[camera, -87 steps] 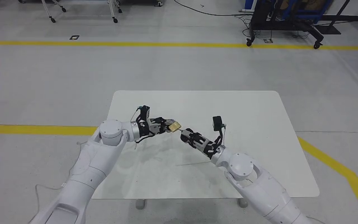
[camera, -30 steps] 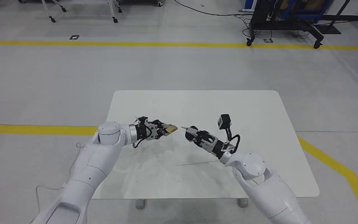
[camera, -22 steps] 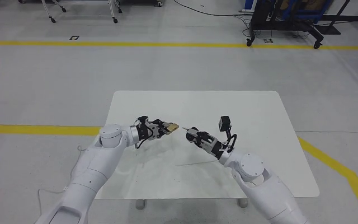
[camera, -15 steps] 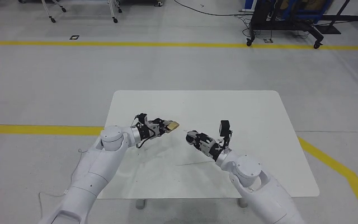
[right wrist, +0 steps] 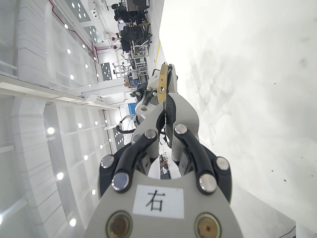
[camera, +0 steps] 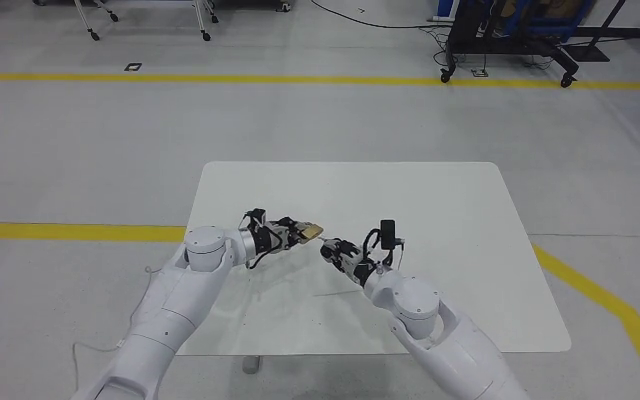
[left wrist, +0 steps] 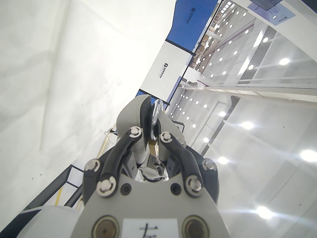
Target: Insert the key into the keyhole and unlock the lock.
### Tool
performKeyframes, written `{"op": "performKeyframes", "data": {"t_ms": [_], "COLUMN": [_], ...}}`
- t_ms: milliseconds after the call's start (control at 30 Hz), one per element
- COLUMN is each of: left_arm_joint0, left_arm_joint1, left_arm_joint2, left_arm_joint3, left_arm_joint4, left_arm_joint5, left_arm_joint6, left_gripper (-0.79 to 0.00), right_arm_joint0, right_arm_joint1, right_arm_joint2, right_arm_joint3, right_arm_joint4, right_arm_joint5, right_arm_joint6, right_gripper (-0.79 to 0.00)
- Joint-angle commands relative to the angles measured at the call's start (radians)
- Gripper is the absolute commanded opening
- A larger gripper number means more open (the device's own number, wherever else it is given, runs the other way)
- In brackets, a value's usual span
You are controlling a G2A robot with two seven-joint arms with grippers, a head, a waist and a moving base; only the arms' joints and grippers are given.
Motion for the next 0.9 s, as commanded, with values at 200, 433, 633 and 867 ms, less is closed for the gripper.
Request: {"op": "performKeyframes", "data": {"t_ms": [200,433,633,867], "left_arm_joint0": [-0.001,-0.001,-0.001,0.006], "left_arm_joint1": [-0.002,-0.003,-0.004,-0.006], "left_arm_joint2": [0.006,0.015,0.014,0.009], "left_arm_joint3": [0.004,0.007,0.010,0.006], "left_arm_joint4": [0.011,0.029,0.028,0.023], "left_arm_joint5": [-0.006,-0.005,-0.011,-0.018], "left_arm_joint6": [-0.001,-0.013,-0.006,0.018], "left_gripper": [-0.785,-0.785,-0.785,-0.785], "right_arm_joint0": [0.009,0.016,0.003,-0.017], "right_arm_joint1": [-0.010,-0.018,-0.021,-0.029], "right_arm_joint2": [0.002,0.000,0.004,-0.001], "right_arm_joint3": [0.027,0.043,0.036,0.026], "right_arm_joint4": [0.007,0.006,-0.009,-0.040], "right_arm_joint5": [-0.014,-0.007,-0.012,-0.032], "right_arm_joint6": [-0.007,-0.006,-0.011,-0.069], "right_gripper": [-0.785,-0.785,-0.785,-0.785]}}
